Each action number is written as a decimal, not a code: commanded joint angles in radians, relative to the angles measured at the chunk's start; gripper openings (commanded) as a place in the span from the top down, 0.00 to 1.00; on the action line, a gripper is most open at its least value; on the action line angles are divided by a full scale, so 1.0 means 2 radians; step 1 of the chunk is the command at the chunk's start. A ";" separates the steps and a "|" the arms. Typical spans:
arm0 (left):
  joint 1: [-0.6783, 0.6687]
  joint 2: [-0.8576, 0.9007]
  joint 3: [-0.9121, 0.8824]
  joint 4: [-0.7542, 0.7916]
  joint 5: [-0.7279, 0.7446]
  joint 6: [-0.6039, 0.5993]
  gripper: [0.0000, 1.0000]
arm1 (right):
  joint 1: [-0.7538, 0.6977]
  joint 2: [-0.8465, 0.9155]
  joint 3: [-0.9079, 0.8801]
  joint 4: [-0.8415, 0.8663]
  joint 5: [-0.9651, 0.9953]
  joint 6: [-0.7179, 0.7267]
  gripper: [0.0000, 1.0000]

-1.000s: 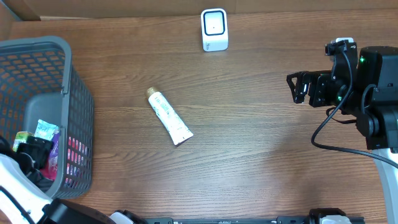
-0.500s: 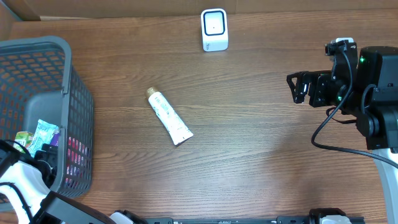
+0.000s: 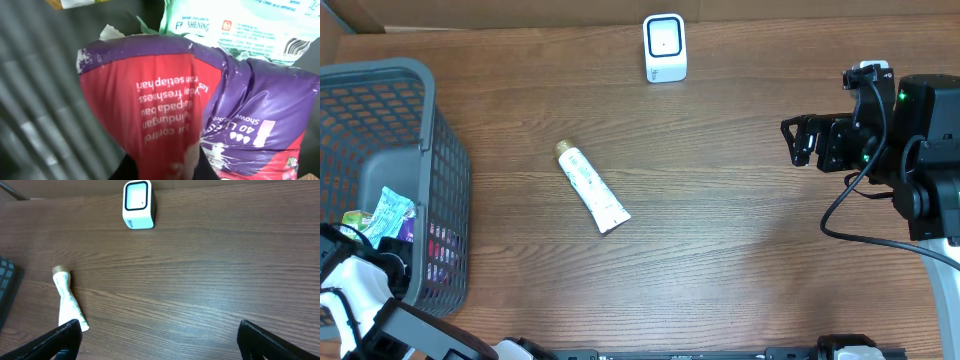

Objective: Scan the item barcode
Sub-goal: 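Grasp the purple-pink liner pack with the left gripper, then lift the purple pack out and carry it onto the table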

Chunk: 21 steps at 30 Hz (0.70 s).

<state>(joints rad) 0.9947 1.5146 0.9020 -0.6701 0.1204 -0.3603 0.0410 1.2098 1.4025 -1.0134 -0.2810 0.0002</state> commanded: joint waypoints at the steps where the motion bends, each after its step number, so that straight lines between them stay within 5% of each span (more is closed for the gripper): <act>1: -0.001 0.029 0.021 -0.038 -0.011 0.007 0.96 | 0.002 -0.003 0.015 0.002 0.002 0.002 0.00; 11: -0.002 0.029 0.254 -0.215 0.032 0.035 0.96 | 0.002 -0.003 0.015 0.002 0.001 0.002 0.00; 21: -0.046 0.018 0.454 -0.302 0.058 0.067 0.96 | 0.002 -0.003 0.015 0.002 0.001 0.002 0.00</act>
<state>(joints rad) 0.9565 1.5780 1.6840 -1.2530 0.1963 -0.2836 0.0410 1.2098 1.4025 -1.0138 -0.2813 0.0006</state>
